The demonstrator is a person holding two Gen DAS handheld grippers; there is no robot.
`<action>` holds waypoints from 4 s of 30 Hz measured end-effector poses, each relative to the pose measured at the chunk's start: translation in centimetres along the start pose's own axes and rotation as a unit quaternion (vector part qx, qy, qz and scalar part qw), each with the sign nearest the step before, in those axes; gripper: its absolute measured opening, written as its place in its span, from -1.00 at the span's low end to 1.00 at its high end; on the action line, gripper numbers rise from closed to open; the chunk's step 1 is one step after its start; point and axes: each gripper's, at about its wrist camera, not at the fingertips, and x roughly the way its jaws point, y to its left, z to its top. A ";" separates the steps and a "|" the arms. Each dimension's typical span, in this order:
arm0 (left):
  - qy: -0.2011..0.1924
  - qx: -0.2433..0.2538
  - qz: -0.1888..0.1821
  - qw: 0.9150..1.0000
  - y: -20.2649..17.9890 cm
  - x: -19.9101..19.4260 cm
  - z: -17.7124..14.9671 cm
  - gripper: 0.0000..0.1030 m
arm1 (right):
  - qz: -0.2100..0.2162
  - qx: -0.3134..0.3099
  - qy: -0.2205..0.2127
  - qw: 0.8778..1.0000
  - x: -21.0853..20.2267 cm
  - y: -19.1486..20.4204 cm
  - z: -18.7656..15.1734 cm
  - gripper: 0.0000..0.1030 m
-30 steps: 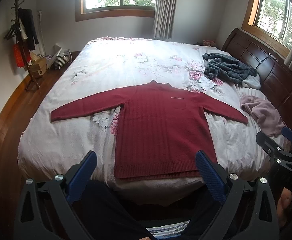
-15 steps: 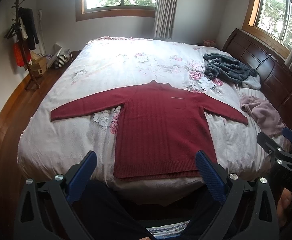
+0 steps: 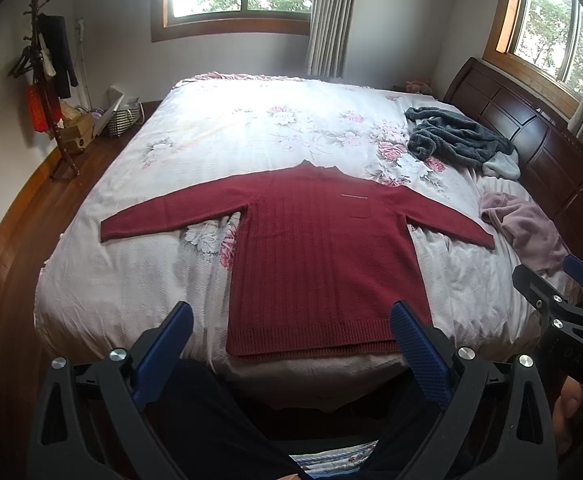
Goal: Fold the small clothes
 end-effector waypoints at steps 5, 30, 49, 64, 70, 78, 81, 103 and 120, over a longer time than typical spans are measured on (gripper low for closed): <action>0.000 0.000 0.000 1.000 0.0 0.0 0.0 0.92 | 0.000 0.000 0.000 1.000 0.0 0.0 0.0 0.95; 0.011 -0.002 0.001 1.000 -0.5 1.9 0.0 0.92 | -0.001 0.003 0.010 1.000 1.5 -0.5 -0.1 0.95; 0.044 -0.051 -0.124 0.990 -1.5 16.5 2.3 0.92 | 0.122 0.352 0.073 0.925 25.0 -27.0 -4.0 0.22; 0.103 -0.064 -0.155 0.980 -5.6 24.5 3.8 0.92 | 0.189 0.690 0.022 0.698 45.8 -50.7 -12.5 -0.32; 0.121 -0.066 -0.146 0.980 -5.9 26.5 3.8 0.92 | 0.152 0.716 0.031 0.680 50.7 -54.6 -13.4 -0.32; 0.138 -0.090 -0.153 0.974 -5.3 28.6 3.5 0.92 | 0.123 0.722 0.036 0.680 53.7 -55.9 -13.5 -0.36; 0.140 -0.097 -0.157 0.973 -4.8 29.0 3.4 0.92 | 0.119 0.717 0.037 0.685 54.2 -56.1 -13.2 -0.36; 0.126 -0.139 -0.161 0.969 0.2 28.2 3.2 0.92 | 0.140 0.577 -0.026 0.804 45.7 -51.4 1.2 -0.74; 0.097 -0.167 -0.190 0.963 4.9 28.0 4.4 0.92 | 0.222 0.426 -0.026 0.877 42.9 -32.1 15.8 -0.74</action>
